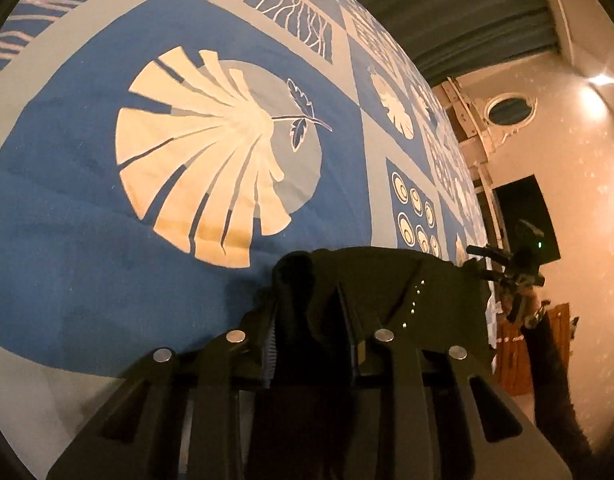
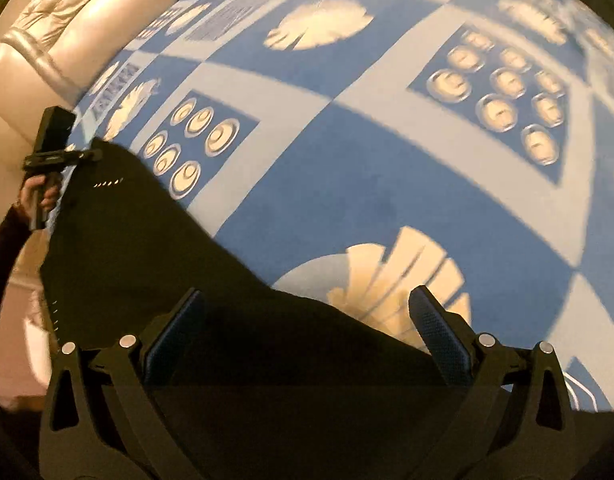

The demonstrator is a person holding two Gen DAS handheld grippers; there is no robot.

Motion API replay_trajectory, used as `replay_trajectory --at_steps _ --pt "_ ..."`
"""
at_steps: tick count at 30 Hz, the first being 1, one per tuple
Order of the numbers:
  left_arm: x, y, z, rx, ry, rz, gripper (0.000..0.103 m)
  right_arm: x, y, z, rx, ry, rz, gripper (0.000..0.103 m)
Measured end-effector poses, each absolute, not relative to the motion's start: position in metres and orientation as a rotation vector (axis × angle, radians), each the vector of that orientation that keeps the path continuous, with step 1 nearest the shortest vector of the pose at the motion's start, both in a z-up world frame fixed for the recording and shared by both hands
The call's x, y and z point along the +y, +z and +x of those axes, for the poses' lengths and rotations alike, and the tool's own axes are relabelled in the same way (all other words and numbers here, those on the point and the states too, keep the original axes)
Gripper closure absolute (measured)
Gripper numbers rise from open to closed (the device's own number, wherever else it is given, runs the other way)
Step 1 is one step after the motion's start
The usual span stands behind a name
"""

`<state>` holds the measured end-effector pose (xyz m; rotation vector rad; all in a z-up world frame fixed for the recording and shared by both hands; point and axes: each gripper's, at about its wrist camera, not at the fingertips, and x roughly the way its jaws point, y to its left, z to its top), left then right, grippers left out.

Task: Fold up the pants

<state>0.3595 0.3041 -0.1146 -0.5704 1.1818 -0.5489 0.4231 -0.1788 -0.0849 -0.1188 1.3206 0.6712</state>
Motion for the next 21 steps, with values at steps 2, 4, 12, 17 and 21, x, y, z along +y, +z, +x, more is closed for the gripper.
replay_trajectory --at_steps 2,4,12,17,21 --pt "0.303 -0.112 0.356 1.181 -0.544 -0.518 0.084 -0.175 -0.091 0.420 1.364 0.703 -0.114 0.043" --pt "0.302 -0.110 0.356 1.181 -0.538 -0.499 0.089 -0.175 -0.088 0.414 1.352 0.705 -0.129 0.058" --pt "0.294 -0.086 0.348 1.034 -0.563 -0.554 0.093 -0.184 -0.033 0.346 1.087 0.636 -0.129 0.080" --pt "0.297 -0.052 0.322 0.913 -0.653 -0.617 0.093 -0.189 0.005 0.262 0.886 0.569 -0.216 0.081" --pt "0.309 -0.022 0.276 0.781 -0.748 -0.701 0.094 -0.197 0.010 0.177 0.774 0.546 -0.243 0.081"
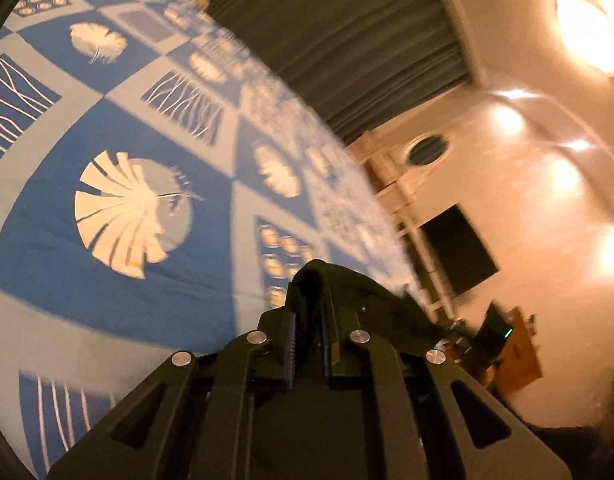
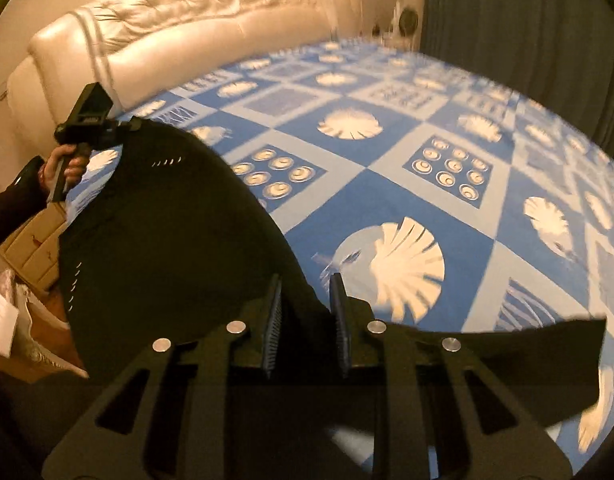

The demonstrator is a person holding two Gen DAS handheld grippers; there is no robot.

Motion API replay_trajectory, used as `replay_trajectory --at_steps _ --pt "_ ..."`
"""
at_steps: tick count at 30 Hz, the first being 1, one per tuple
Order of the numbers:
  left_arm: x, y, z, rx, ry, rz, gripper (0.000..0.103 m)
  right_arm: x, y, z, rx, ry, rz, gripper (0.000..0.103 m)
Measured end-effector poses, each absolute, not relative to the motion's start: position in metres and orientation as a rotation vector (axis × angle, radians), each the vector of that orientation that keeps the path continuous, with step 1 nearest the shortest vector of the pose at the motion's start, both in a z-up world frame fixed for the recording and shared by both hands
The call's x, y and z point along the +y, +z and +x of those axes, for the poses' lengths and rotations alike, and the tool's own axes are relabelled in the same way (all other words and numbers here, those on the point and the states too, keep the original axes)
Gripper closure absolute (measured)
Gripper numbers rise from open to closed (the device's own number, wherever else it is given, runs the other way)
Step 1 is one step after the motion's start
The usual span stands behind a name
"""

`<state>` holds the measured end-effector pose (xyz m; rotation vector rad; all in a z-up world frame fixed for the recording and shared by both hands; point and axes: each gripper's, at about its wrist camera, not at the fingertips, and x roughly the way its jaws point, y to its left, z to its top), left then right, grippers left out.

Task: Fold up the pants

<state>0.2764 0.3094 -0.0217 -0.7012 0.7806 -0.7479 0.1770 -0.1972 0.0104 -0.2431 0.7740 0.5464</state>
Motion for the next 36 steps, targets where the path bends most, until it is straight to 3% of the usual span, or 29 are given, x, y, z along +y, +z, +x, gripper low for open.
replay_trajectory --at_steps 4,11,13,15,21,24,36 --pt "0.315 -0.020 0.226 0.768 -0.792 -0.713 0.093 -0.190 -0.022 0.109 0.786 0.528 -0.288 0.081" --pt "0.330 -0.075 0.145 0.910 -0.701 -0.807 0.086 -0.181 -0.092 0.058 0.955 0.503 -0.273 0.078" --pt "0.335 -0.093 0.123 0.969 -0.612 -0.835 0.074 -0.183 -0.090 0.054 0.949 0.487 -0.228 0.071" --pt "0.349 -0.103 0.101 0.971 -0.541 -0.905 0.073 -0.192 -0.082 0.052 0.958 0.499 -0.081 0.040" --pt "0.350 -0.086 0.057 0.828 -0.470 -1.049 0.070 -0.232 -0.076 0.045 0.935 0.460 0.420 0.027" --pt "0.320 -0.080 0.053 0.819 -0.451 -1.054 0.057 -0.255 -0.091 0.044 0.911 0.427 0.702 0.026" --pt "0.277 -0.104 0.069 0.869 -0.207 -1.081 0.057 -0.263 -0.112 0.042 0.891 0.246 0.881 0.026"
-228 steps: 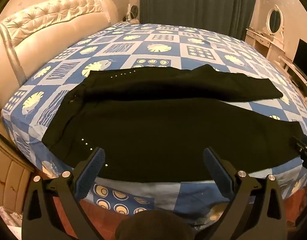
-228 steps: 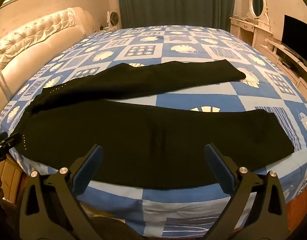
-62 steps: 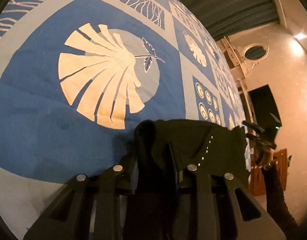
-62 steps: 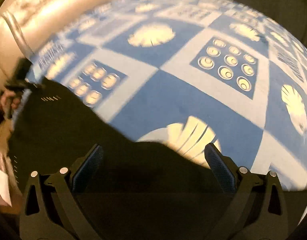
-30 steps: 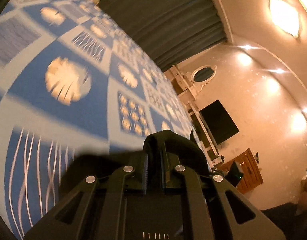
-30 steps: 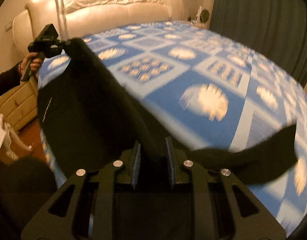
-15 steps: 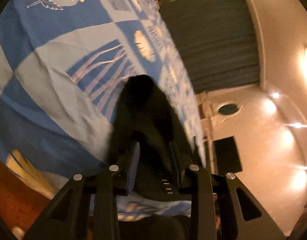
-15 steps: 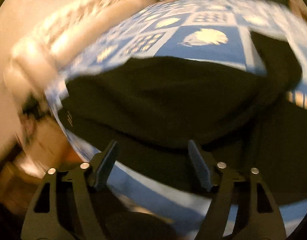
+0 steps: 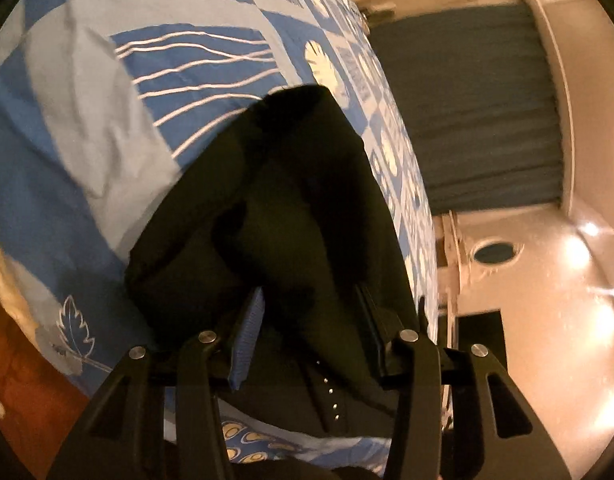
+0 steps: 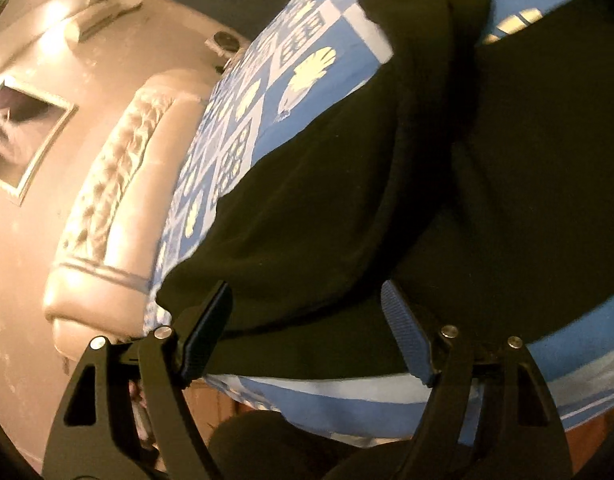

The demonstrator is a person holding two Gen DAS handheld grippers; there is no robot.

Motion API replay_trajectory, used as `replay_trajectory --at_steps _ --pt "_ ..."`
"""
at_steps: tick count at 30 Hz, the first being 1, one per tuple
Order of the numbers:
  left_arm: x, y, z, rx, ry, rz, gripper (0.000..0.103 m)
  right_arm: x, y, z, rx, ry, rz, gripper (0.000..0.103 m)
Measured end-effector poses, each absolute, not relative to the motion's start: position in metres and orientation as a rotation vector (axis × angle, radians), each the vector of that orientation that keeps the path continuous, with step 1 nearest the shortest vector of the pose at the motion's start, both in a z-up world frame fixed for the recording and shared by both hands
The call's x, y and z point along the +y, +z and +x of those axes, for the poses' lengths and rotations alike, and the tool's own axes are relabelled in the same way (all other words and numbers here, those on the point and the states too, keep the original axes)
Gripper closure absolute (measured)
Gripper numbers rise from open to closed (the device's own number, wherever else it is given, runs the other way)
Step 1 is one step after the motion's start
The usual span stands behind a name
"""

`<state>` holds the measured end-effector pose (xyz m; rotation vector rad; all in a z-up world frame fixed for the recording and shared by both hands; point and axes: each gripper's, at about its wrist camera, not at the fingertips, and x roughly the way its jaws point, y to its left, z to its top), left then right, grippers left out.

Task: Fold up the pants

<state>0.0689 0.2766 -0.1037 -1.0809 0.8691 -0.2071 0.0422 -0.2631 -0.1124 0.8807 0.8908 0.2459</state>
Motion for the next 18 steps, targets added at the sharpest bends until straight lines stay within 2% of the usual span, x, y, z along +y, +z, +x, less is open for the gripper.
replay_trajectory --at_steps 5,7,9,11,12,14,16,17,18 --pt "0.274 -0.102 0.055 0.795 -0.091 -1.048 0.057 -0.267 -0.121 0.036 0.866 0.224 0.954 0.026" --pt "0.270 -0.105 0.062 0.790 -0.097 -1.045 0.053 -0.264 -0.124 0.038 0.864 0.219 0.950 0.026" --pt "0.266 -0.108 0.069 0.792 -0.107 -1.041 0.053 -0.264 -0.123 0.038 0.855 0.210 0.961 0.026" --pt "0.267 -0.106 0.072 0.774 -0.111 -1.019 0.069 -0.261 -0.124 0.041 0.857 0.200 0.948 0.026" --pt "0.266 -0.107 0.076 0.782 -0.110 -1.009 0.094 -0.260 -0.123 0.041 0.854 0.195 0.946 0.026" --pt "0.271 -0.112 0.080 0.793 -0.108 -1.022 0.094 -0.257 -0.121 0.044 0.855 0.183 0.934 0.027" --pt "0.275 -0.116 0.075 0.776 -0.107 -1.057 0.094 -0.257 -0.121 0.044 0.854 0.163 0.925 0.036" --pt "0.275 -0.115 0.073 0.769 -0.104 -1.064 0.094 -0.257 -0.124 0.047 0.857 0.161 0.930 0.047" --pt "0.274 -0.113 0.070 0.759 -0.107 -1.062 0.094 -0.258 -0.127 0.049 0.865 0.158 0.933 0.052"
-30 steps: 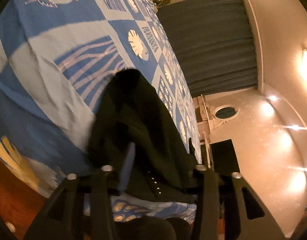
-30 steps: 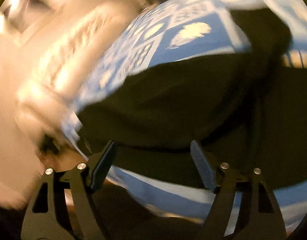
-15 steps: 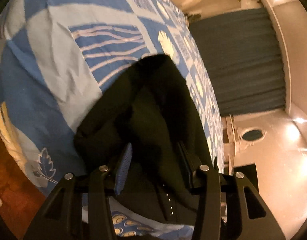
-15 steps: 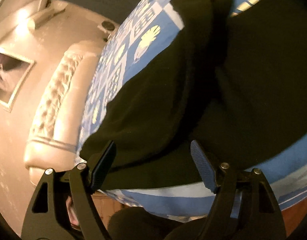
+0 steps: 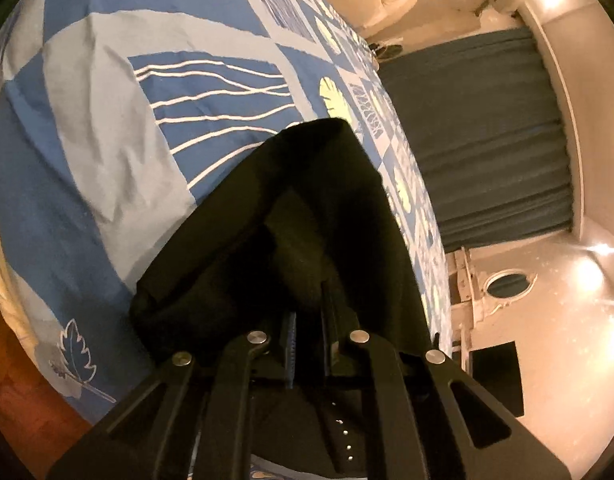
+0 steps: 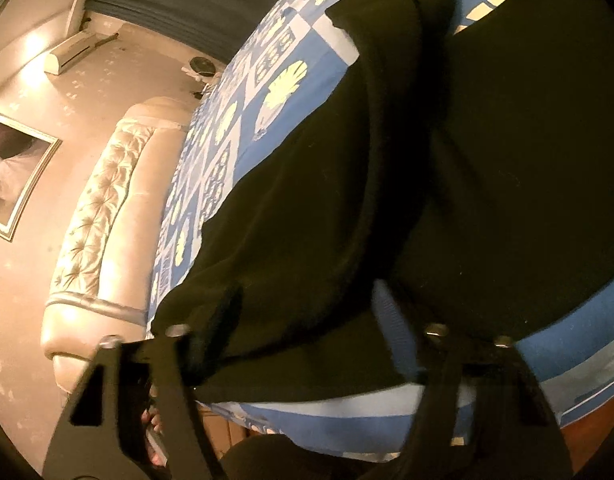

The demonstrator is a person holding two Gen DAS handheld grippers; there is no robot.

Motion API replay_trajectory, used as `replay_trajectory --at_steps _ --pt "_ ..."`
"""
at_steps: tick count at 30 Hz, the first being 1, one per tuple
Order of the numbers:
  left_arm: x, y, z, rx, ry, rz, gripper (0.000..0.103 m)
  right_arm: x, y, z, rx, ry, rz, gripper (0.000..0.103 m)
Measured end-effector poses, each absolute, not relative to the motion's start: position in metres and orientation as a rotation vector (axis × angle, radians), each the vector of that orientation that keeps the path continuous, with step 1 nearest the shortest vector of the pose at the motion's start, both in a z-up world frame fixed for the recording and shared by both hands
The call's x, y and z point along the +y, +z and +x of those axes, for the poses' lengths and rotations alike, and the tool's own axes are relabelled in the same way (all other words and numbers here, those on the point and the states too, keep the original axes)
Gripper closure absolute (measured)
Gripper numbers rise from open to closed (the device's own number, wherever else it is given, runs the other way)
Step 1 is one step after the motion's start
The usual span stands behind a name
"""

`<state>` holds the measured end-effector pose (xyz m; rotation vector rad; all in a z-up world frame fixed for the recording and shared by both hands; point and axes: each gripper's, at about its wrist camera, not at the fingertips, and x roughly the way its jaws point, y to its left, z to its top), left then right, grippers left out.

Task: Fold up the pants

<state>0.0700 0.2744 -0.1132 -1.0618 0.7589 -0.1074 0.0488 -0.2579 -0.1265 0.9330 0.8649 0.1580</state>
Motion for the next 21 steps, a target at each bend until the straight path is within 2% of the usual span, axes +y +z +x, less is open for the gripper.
replay_trajectory --at_steps 1,2,3,4,9,12,19,21 --pt "0.273 -0.111 0.068 0.756 -0.109 -1.051 0.094 -0.258 -0.130 0.051 0.875 0.151 0.930 0.065" --pt "0.273 -0.109 0.068 0.757 -0.111 -1.042 0.094 -0.259 -0.132 0.053 0.881 0.150 0.932 0.083" --pt "0.273 -0.109 0.068 0.761 -0.111 -1.035 0.094 -0.261 -0.135 0.054 0.881 0.162 0.953 0.094" --pt "0.274 -0.108 0.068 0.760 -0.111 -1.040 0.094 -0.263 -0.135 0.052 0.870 0.170 0.983 0.096" --pt "0.279 -0.085 0.054 0.687 -0.134 -1.010 0.094 -0.257 -0.101 0.032 0.789 0.233 0.943 0.096" --pt "0.286 -0.076 0.037 0.658 -0.138 -0.993 0.094 -0.257 -0.097 0.021 0.803 0.252 0.935 0.096" --pt "0.295 -0.126 0.036 0.805 -0.110 -0.998 0.092 -0.259 -0.143 0.016 0.947 0.223 0.976 0.096" --pt "0.299 -0.130 0.030 0.784 -0.138 -1.053 0.092 -0.266 -0.141 0.012 0.960 0.229 0.998 0.090"
